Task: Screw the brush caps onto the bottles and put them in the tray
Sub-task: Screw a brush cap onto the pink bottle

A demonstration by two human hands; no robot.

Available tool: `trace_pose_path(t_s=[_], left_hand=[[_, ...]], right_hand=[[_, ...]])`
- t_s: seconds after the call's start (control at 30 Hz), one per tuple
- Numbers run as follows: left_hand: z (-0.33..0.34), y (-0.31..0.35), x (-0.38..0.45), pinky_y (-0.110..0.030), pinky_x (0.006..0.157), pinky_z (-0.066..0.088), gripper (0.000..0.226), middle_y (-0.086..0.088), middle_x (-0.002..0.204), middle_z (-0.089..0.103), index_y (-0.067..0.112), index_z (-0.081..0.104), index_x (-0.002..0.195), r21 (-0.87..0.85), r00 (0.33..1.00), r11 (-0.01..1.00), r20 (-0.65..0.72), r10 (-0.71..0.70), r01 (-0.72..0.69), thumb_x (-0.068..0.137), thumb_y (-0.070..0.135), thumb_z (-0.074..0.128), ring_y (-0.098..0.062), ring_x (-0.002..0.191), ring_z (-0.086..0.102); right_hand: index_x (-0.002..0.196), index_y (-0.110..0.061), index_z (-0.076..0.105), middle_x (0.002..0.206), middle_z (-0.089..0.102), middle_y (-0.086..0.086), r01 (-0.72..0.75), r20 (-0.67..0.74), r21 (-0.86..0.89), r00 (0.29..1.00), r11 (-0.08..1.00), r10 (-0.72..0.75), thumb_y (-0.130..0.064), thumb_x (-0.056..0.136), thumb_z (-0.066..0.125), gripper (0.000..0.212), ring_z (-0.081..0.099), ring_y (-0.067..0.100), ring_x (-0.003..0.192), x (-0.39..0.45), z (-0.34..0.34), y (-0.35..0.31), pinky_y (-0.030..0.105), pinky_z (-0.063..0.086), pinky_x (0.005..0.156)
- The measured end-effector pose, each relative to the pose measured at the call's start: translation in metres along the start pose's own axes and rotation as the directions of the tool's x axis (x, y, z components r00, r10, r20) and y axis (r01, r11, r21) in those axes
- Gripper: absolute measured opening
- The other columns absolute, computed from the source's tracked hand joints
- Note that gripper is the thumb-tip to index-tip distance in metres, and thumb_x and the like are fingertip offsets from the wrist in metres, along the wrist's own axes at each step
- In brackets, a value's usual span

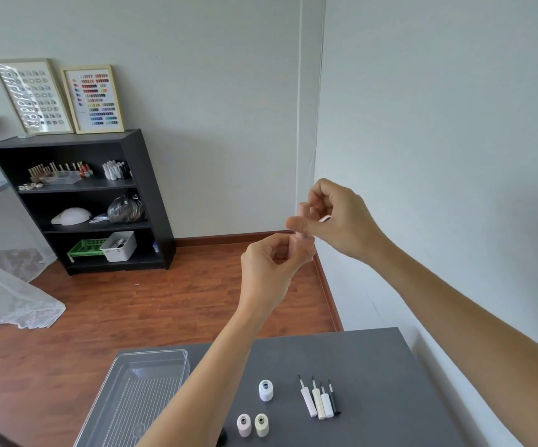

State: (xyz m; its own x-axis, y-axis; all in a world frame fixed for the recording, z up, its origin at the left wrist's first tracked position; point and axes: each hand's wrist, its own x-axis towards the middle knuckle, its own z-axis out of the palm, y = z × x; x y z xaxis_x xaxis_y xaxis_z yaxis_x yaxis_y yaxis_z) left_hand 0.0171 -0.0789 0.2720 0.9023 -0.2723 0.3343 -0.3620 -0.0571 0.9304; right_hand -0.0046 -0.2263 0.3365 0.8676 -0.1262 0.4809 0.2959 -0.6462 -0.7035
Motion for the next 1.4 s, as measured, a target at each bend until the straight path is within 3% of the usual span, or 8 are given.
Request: trace_pose_path(t_s=[0.17,0.3,0.5,0.7,0.87,1.1,1.23,1.4], left_hand=[[-0.005,0.000,0.000,-0.015,0.050,0.046,0.013,0.004,0.069,0.075,0.025,0.073,0.072,0.009,1.000,1.000,0.008,0.002,-0.002,0.081,0.033,0.080,-0.008,0.060,0.060],[-0.006,-0.003,-0.001,-0.018,0.056,0.047,0.013,0.003,0.071,0.075,0.021,0.074,0.075,0.007,1.000,1.000,0.007,-0.003,0.003,0.080,0.031,0.080,-0.007,0.062,0.060],[-0.002,-0.006,-0.004,-0.015,0.055,0.048,0.013,-0.003,0.074,0.075,0.018,0.075,0.079,0.010,1.000,1.000,0.013,0.014,-0.015,0.081,0.030,0.079,-0.011,0.062,0.061],[-0.005,-0.006,-0.003,-0.011,0.052,0.049,0.011,0.000,0.074,0.076,0.016,0.075,0.079,-0.002,1.000,1.000,0.022,0.008,-0.008,0.081,0.026,0.080,-0.010,0.063,0.065],[-0.006,-0.009,-0.002,-0.019,0.059,0.050,0.011,-0.004,0.074,0.075,0.018,0.075,0.078,0.027,1.000,1.000,0.016,-0.004,0.003,0.079,0.027,0.081,-0.009,0.065,0.063],[0.000,-0.010,-0.004,-0.028,0.061,0.055,0.010,-0.006,0.077,0.076,0.019,0.076,0.082,0.014,0.999,1.000,0.034,-0.001,0.000,0.081,0.028,0.080,-0.024,0.069,0.069],[-0.001,-0.010,-0.002,-0.025,0.061,0.054,0.008,-0.001,0.076,0.077,0.022,0.076,0.082,0.015,0.999,1.000,0.040,0.009,-0.009,0.081,0.028,0.080,-0.019,0.067,0.069],[-0.004,-0.012,-0.002,-0.015,0.056,0.054,0.005,0.000,0.076,0.077,0.023,0.076,0.083,-0.008,0.999,1.000,0.049,0.003,-0.003,0.081,0.024,0.080,-0.020,0.069,0.070]], right_hand=[[0.143,-0.022,0.040,0.124,0.063,-0.005,-0.071,0.319,0.305,0.947,0.950,-0.032,-0.027,0.093,0.063,0.056,0.049,0.001,0.132,0.001,-0.009,0.007,0.017,0.047,0.101],[0.120,-0.010,0.065,0.086,0.077,0.000,-0.042,0.276,0.366,0.959,0.930,-0.065,0.006,0.092,0.059,0.033,0.070,0.012,0.108,-0.001,-0.008,0.007,0.025,0.054,0.092],[0.080,-0.015,0.059,0.071,0.072,0.002,-0.012,0.034,0.131,0.999,0.991,0.007,-0.034,0.067,0.088,0.037,0.068,0.020,0.066,-0.003,0.003,0.003,0.033,0.057,0.068],[0.137,-0.016,0.045,0.118,0.065,-0.013,-0.087,0.293,0.243,0.956,0.966,0.012,-0.040,0.088,0.064,0.057,0.045,0.000,0.134,-0.007,-0.001,0.010,0.031,0.040,0.111],[0.126,-0.005,0.062,0.085,0.076,0.004,-0.092,0.308,0.394,0.951,0.914,-0.037,0.005,0.094,0.056,0.033,0.067,0.014,0.115,-0.011,-0.005,0.013,0.028,0.052,0.098],[0.080,-0.013,0.058,0.080,0.071,0.012,-0.051,0.050,0.195,0.998,0.979,0.042,-0.044,0.060,0.088,0.047,0.066,0.025,0.069,-0.011,0.005,0.013,0.041,0.056,0.073],[0.116,-0.019,0.057,0.100,0.070,0.000,-0.060,0.157,0.185,0.987,0.981,0.030,-0.050,0.075,0.072,0.054,0.063,0.003,0.107,-0.011,0.004,0.015,0.030,0.050,0.097],[0.129,-0.005,0.059,0.089,0.075,0.015,-0.084,0.299,0.416,0.953,0.905,-0.049,0.003,0.096,0.054,0.035,0.065,0.014,0.118,-0.015,-0.007,0.019,0.027,0.051,0.100]])
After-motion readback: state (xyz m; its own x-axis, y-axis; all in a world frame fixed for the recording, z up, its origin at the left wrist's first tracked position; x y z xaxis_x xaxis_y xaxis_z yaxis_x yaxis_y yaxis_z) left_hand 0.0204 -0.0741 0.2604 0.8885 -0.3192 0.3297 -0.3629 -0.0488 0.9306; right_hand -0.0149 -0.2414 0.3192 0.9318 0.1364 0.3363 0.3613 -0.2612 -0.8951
